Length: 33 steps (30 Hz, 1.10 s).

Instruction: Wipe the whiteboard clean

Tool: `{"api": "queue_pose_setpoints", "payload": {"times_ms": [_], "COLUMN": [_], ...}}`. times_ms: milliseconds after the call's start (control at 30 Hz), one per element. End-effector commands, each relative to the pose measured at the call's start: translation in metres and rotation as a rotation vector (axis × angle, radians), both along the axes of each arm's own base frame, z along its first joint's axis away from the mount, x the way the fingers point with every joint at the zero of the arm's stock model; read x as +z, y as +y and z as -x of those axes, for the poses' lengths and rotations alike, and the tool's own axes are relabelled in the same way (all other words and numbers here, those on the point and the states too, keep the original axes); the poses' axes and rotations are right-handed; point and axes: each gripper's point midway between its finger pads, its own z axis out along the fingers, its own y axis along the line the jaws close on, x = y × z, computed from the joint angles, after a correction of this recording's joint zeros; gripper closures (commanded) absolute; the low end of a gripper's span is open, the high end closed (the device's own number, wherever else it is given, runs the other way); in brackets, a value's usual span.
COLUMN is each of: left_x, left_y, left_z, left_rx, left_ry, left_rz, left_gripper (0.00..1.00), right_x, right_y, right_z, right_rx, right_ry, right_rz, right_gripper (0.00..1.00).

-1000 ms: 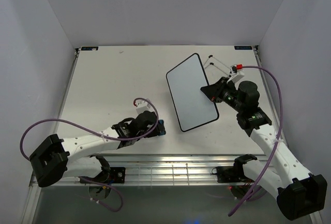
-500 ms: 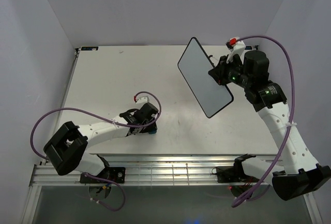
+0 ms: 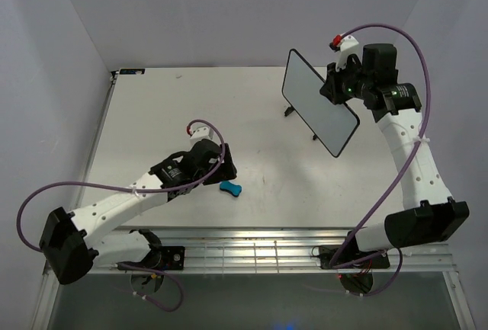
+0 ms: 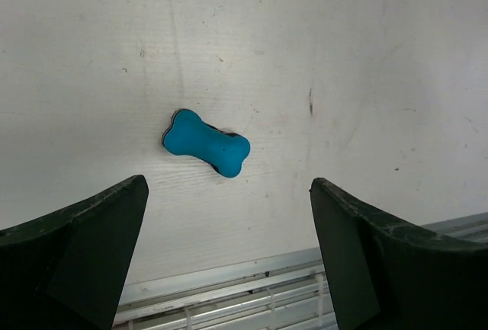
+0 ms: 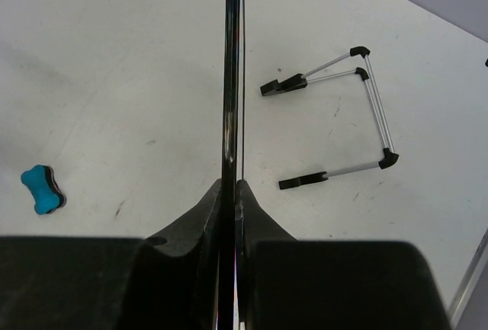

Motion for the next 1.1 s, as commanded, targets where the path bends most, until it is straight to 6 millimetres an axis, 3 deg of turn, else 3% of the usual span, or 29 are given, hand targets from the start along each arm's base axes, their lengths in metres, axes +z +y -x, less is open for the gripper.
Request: {"api": "queue_pose_setpoints", "payload": {"times_ms": [0, 167, 267, 400, 433, 467, 667, 800, 1067], "left_x": [0.022, 0.032, 0.035, 0.056, 0.061, 0.066, 0.101, 0.098, 0.085], "left_y": [0.013, 0.023, 0.031, 0.038, 0.040, 0.041, 0.050, 0.055, 0.057], "left_z": [0.012, 0.035, 0.047, 0.056, 0.056, 0.056, 0.052, 0.050, 0.048], "left_rx": [-0.025, -0.127, -0.182, -0.258, -0.269, -0.296, -0.277, -0.225, -0.208], "left_ry": [-0.012, -0.012, -0.004, -0.052, -0.073, -0.103, -0.291, -0.328, -0.331], "left_rz": [-0.001, 0.001, -0.023, -0.034, -0.037, -0.048, 0.029, 0.073, 0.064], "left_gripper": [0.02, 0.02, 0.02, 0.02, 0.02, 0.02, 0.02, 0.02, 0.02], "right_x": [0.033, 0.045, 0.041, 0.019, 0.017, 0.015, 0.003, -0.008, -0.040], "right_y": [-0.005, -0.015, -0.018, -0.031, -0.024, -0.035, -0.039, -0.048, -0.045], "right_z": [-0.022, -0.044, -0.055, -0.075, -0.073, -0.077, -0.100, -0.112, -0.123], "right_rx": [0.053, 0.093, 0.144, 0.146, 0.187, 0.192, 0.232, 0.200, 0.230], "right_ry": [-0.118, -0.153, -0.154, -0.110, -0.106, -0.111, -0.095, -0.077, -0.014], "right_rz": [-0.001, -0.008, -0.002, 0.002, -0.019, -0.022, -0.055, -0.050, -0.078], "right_gripper": [0.92, 0.92, 0.92, 0.92, 0.92, 0.92, 0.92, 0.92, 0.92]}}
